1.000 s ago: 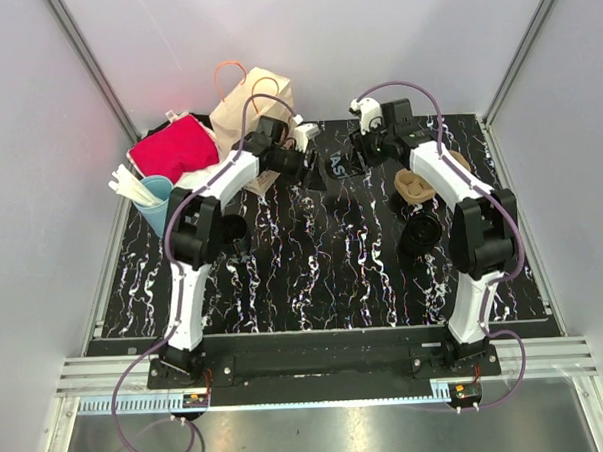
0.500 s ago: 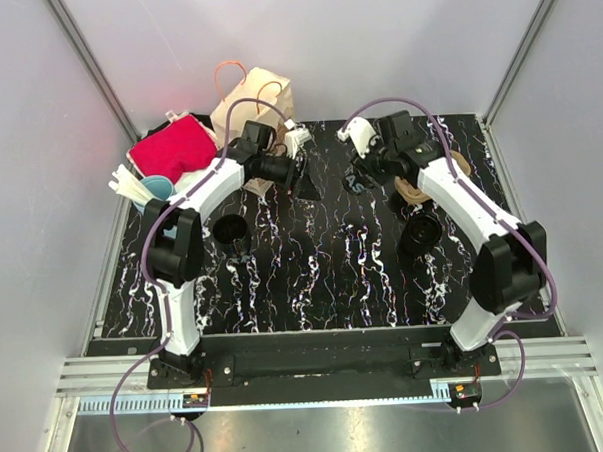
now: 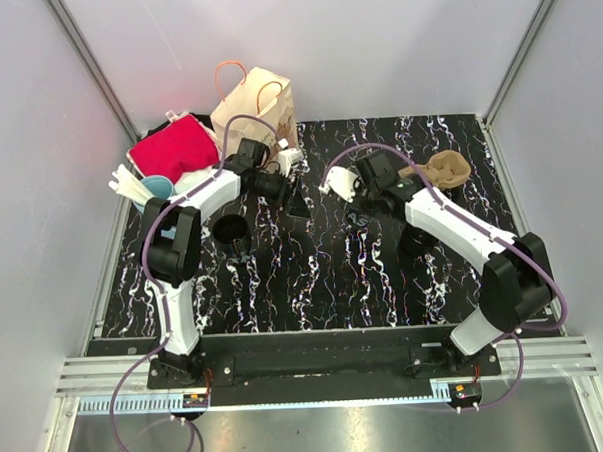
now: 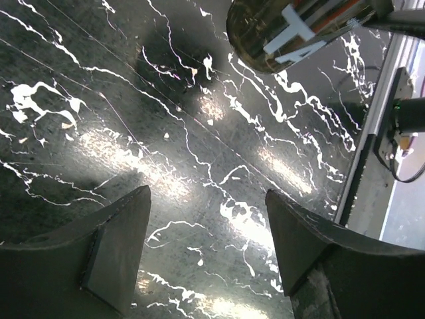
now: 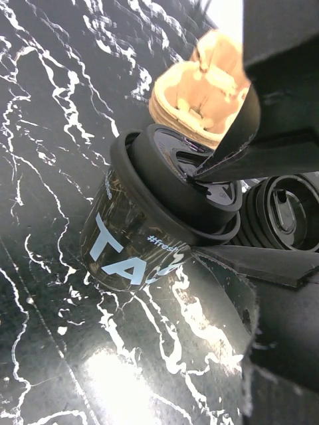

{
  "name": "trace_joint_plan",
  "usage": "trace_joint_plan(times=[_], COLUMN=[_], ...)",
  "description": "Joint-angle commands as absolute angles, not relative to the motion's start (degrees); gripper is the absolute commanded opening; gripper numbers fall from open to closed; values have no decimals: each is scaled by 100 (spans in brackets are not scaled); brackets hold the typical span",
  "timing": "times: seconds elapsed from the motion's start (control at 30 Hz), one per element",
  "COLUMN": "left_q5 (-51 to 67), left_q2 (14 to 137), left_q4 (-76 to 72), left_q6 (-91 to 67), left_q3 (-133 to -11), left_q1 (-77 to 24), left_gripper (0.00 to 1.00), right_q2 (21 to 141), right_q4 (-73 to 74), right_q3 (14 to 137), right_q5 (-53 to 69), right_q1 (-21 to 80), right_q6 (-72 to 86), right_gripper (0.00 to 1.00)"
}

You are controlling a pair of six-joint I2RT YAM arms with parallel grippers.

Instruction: Pack the takeout coffee

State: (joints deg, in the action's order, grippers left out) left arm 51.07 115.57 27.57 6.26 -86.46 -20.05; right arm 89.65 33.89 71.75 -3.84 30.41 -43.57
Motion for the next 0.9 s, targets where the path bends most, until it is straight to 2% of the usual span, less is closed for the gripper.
trace_joint_plan(times=[0.0,0.2,0.53,0.73,0.87], left_q5=[5019,4975,5018,5036,5062], left_q2=[11109,11083,11162,11215,11241], left_q4=[2417,2285,2215,2197,2180], left_q6=[835,800,782,773,756], left_q3=[-8517,-8429,-8323,-8288,-8253], left_q1=[-1986,-1978,-1907,-1907,-1916], left_gripper=[74,74,74,74,74], right_q2=[8965,9087,9360,9387,9299], right_q4=[2971,2339,2013,1969,1960], right_q3=[6997,6522,6205,6249,6363], right_q5=[-1272,-1950,-2259,-2434,-2470], right_q1=[3471,3928,4350,4465,4474], right_q6=[-4816,-4914,-4904,-4948,-4940], right_gripper=[30,30,34,43,53])
